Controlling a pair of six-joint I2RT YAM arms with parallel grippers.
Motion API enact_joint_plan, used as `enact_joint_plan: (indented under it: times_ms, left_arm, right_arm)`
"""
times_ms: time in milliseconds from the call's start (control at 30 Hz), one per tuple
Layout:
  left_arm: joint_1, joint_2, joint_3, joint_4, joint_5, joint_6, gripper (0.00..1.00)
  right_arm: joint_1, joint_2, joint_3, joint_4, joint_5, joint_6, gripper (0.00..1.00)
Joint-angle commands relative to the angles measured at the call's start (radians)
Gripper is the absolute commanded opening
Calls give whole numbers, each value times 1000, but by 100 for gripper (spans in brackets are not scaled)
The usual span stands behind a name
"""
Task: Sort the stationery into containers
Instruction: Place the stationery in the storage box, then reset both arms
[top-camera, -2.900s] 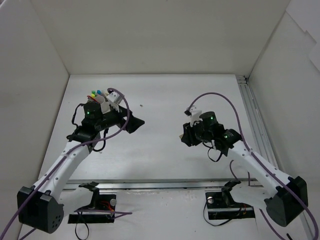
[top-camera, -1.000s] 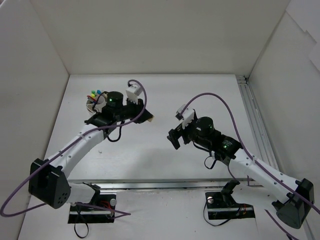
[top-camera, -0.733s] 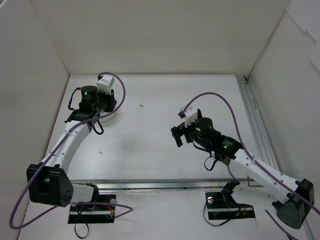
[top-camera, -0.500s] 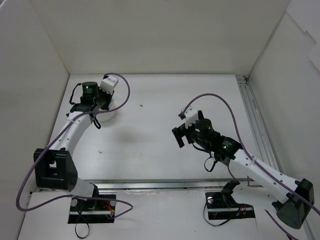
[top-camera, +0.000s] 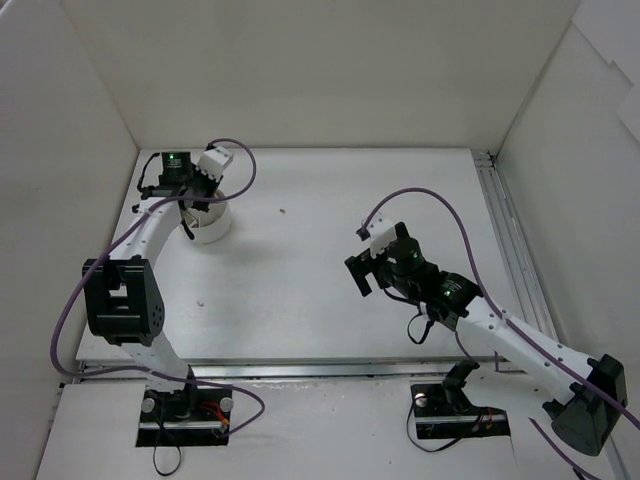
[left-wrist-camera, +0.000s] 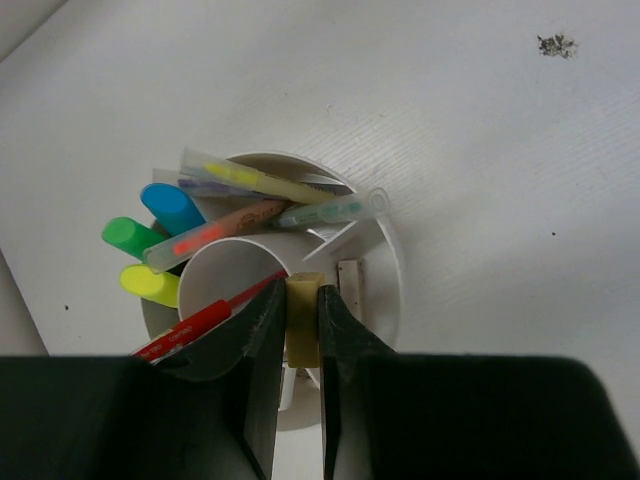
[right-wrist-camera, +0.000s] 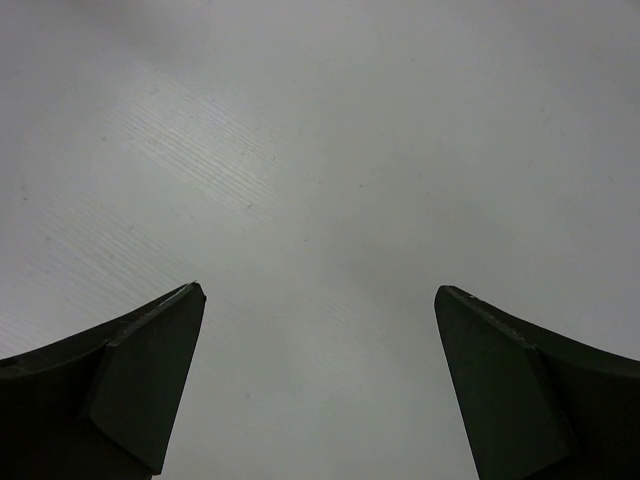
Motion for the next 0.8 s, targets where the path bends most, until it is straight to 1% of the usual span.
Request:
enact_joint_plan:
  times_ms: [0, 100, 200, 333, 367, 433, 467, 500, 567, 667, 700, 733, 767]
  left_arm:
    - [-3, -11, 34, -8, 55, 27, 0]
    - [-3, 12, 28, -2, 72, 16, 0]
    - [-3, 35, 37, 1, 39, 12, 0]
    - [-3, 50, 46, -8, 36, 6, 1]
    - [-3, 50, 46, -8, 33, 4, 9]
    - [-3, 47, 45, -8, 30, -8, 22]
    - [-3, 43, 43, -6, 29, -14, 33]
    - [-3, 32, 45, -11, 35, -17, 37]
    - [-3, 12, 36, -12, 47, -24, 41]
    - [-3, -60, 17, -15, 96, -36, 43]
    - [-3, -110, 10, -15, 126, -37, 45]
    - [-3, -146, -24, 13, 134, -46, 47]
    - [-12, -176, -49, 36, 137, -54, 52]
  right_arm:
    - [-5, 11, 34, 33, 32, -16, 98]
    - [-3, 25, 39, 31, 32, -16, 98]
    - [-5, 36, 43, 31, 33, -16, 98]
    - [-5, 45, 48, 30, 35, -16, 98]
    - [-5, 47, 46, 30, 36, -16, 98]
    - [-3, 47, 50, 30, 35, -14, 98]
    - [-8, 50, 50, 30, 35, -14, 98]
    - [-7, 48, 50, 28, 33, -14, 98]
    - [-5, 45, 50, 27, 32, -14, 98]
    - [-4, 37, 56, 21, 10, -8, 98]
    - [-5, 31, 63, 22, 1, -2, 98]
    - [-7, 21, 63, 22, -26, -2, 98]
    - [-7, 13, 63, 22, -36, 0, 98]
